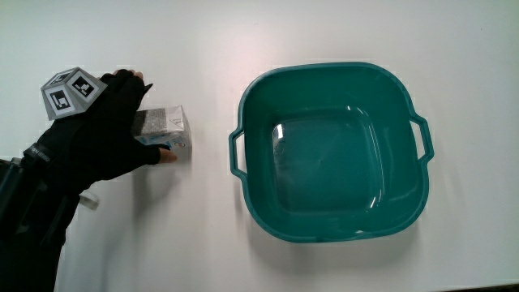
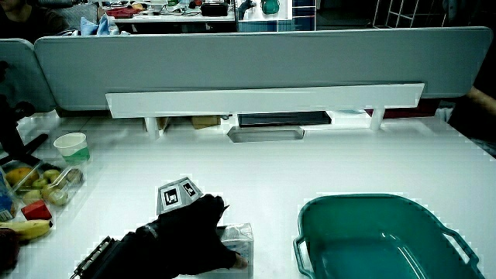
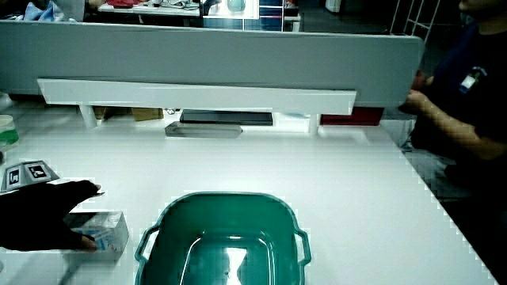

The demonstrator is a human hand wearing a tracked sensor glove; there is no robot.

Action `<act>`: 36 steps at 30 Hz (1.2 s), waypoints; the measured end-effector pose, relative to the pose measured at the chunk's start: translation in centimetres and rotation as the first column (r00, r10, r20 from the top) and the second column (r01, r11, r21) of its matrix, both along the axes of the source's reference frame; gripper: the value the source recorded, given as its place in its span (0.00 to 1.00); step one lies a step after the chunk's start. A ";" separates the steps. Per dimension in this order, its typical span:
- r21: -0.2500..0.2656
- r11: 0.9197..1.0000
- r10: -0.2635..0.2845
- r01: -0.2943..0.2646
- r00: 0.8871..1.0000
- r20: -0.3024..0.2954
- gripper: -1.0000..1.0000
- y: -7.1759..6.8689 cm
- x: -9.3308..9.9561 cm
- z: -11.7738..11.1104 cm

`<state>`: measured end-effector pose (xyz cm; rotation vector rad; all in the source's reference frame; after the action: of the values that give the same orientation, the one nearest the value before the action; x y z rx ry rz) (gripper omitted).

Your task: Pick milk from desk

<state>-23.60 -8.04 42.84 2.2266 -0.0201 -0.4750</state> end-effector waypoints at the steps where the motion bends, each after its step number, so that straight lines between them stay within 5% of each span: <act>1: 0.000 1.000 -0.001 0.001 1.000 -0.004 0.50 0.0 0.0 0.0; 36: 0.153 0.987 0.046 -0.040 0.998 -0.034 0.93 -0.3 0.1 -1.2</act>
<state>-23.49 -8.31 41.63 2.3623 0.0863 -0.5094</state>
